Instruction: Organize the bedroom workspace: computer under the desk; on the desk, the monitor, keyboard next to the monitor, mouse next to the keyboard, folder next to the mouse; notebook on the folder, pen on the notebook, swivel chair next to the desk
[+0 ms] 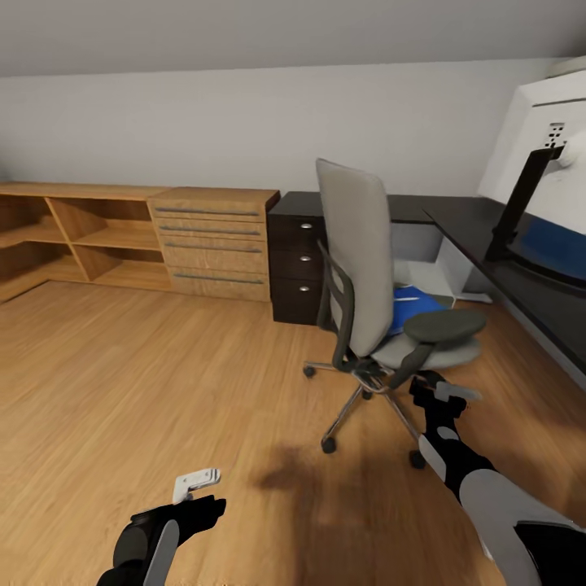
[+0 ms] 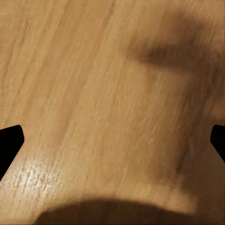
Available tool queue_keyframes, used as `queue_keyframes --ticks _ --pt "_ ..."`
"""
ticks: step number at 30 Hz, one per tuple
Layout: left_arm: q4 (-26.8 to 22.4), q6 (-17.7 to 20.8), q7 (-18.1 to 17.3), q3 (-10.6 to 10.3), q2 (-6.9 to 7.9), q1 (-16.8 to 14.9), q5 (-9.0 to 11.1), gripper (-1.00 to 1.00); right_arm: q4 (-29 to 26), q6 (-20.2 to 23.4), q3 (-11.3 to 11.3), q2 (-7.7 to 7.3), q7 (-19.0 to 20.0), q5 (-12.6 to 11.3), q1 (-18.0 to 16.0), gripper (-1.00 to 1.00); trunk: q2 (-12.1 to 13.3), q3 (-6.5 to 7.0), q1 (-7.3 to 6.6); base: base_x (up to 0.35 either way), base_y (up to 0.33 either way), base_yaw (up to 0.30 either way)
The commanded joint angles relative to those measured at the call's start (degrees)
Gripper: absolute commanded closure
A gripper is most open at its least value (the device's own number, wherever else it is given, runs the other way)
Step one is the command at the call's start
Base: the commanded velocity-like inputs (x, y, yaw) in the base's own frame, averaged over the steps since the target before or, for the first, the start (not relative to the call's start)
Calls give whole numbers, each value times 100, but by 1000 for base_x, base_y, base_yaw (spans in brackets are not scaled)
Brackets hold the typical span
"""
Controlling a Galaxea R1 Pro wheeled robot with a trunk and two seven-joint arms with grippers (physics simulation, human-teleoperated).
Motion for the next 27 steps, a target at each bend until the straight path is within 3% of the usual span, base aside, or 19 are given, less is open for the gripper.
queue_keyframes --ticks 1,13,19,27 --pt "-4 21 43 4 -6 -4 60 -100 1 -31 11 -1 17 -46 -3 -100 -2 -5 -1 0 0 245" --pt "-4 21 43 6 1 -4 59 -100 -3 -37 15 -1 16 -45 6 -100 -2 -5 -1 0 0 244" --pt "-4 21 43 6 1 -4 59 -100 -14 -39 15 -1 17 -46 6 -100 -2 -5 -1 -85 187 38" --pt "-4 21 43 6 1 -4 58 -100 -14 -40 15 -1 17 -46 6 -100 -2 -5 -1 -18 31 85"
